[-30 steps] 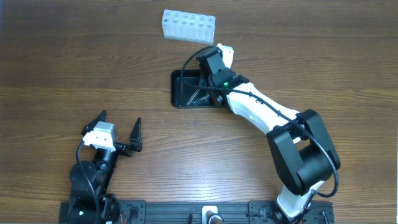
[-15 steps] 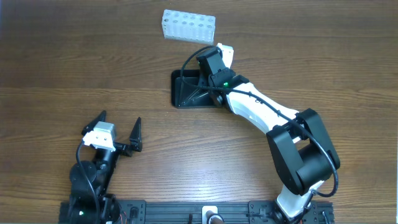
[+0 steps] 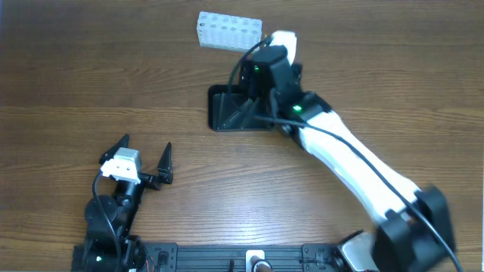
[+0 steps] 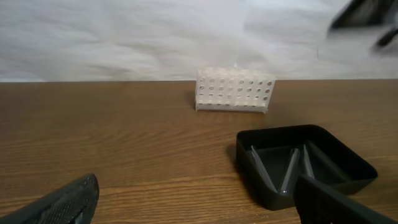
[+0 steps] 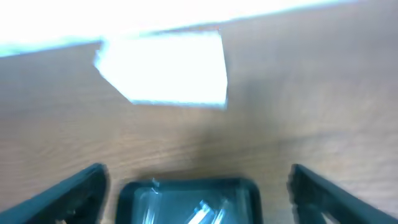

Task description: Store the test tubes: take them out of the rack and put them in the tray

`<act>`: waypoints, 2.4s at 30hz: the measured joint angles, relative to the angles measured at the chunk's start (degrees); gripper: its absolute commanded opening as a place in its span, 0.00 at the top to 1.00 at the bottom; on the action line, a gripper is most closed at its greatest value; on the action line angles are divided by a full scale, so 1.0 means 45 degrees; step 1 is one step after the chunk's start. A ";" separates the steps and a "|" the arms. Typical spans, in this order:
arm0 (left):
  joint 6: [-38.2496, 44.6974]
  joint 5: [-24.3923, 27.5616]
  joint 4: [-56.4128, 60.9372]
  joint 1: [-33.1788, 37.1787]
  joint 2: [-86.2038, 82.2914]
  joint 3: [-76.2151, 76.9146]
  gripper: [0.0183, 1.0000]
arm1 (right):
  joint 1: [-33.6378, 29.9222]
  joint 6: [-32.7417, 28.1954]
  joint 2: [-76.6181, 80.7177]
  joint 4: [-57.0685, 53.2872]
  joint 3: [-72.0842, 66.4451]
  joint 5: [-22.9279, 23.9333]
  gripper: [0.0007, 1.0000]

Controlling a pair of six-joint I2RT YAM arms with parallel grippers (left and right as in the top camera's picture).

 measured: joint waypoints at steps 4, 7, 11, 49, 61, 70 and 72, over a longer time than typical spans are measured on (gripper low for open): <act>0.0000 0.0000 0.0000 0.0000 0.0000 0.0000 0.00 | -0.0199 -0.1253 -0.2501 -0.0029 0.0000 0.0058 0.01; 0.0000 0.0000 0.0000 0.0000 0.0000 0.0000 0.00 | -0.0899 -0.1749 -0.4240 -0.0199 -0.0010 0.0049 0.01; 0.0000 0.0000 0.0000 0.0000 0.0000 0.0000 0.00 | -0.2385 -0.2069 -0.6659 -0.0112 -0.0748 -0.0121 0.01; 0.0000 0.0000 0.0000 0.0000 0.0000 0.0000 0.00 | -0.5843 -0.6708 -1.9263 0.3633 -1.4877 -0.1724 0.01; 0.0000 0.0000 0.0000 0.0000 0.0000 0.0000 0.00 | -0.6703 -0.6907 -1.9263 0.1914 -1.4877 -0.3876 0.01; 0.0000 0.0000 0.0000 0.0000 0.0000 0.0000 0.00 | -0.6703 -0.6912 -1.9263 0.1914 -1.4877 -0.4007 0.01; 0.0000 0.0000 0.0000 0.0000 0.0000 0.0000 0.00 | -0.6703 -0.6902 -1.9263 0.1914 -1.4877 -0.4007 0.01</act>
